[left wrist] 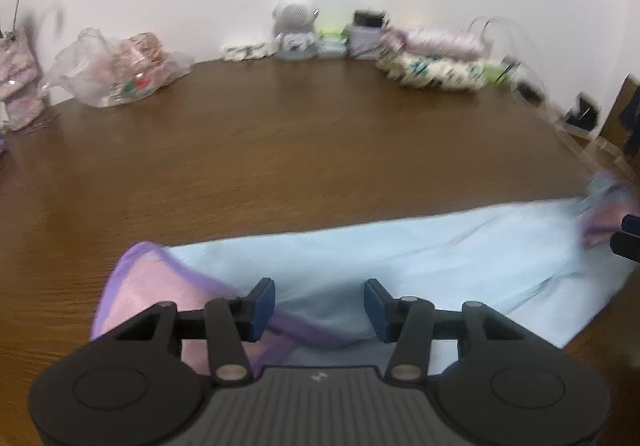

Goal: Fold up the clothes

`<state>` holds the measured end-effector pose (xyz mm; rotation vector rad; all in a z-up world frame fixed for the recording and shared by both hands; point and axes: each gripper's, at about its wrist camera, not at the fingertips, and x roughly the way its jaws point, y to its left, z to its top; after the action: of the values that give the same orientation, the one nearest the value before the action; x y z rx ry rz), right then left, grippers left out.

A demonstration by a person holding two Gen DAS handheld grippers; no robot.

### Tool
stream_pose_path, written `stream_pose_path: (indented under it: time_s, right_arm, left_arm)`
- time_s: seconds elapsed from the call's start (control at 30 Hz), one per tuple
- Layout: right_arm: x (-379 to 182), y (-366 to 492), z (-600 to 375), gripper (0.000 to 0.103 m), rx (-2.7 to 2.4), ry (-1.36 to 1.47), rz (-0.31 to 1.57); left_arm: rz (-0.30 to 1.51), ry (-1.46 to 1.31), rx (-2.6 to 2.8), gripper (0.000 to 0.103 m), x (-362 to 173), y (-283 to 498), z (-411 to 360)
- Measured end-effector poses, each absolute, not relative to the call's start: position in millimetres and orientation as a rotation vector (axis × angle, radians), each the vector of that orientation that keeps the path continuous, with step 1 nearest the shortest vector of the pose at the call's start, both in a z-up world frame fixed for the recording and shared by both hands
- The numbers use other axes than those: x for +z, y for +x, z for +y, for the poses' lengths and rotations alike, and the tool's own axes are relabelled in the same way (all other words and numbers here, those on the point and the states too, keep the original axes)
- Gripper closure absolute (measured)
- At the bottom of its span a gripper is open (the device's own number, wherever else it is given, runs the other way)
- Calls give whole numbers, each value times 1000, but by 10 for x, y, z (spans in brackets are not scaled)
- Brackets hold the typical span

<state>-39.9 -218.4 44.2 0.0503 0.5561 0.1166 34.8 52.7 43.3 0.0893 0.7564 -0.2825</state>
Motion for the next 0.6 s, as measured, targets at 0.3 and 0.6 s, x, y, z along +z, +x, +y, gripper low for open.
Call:
stream_pose_path:
  time_s: [0.3,0.6]
  right_arm:
    - [496,-373,-2415,22,-83,170,529]
    - [483,-459,-2477,20,-129,253,590]
  left_arm:
    - [740,119,-399,47,460,331,223]
    - [764,17,-536,47,590,668,-341]
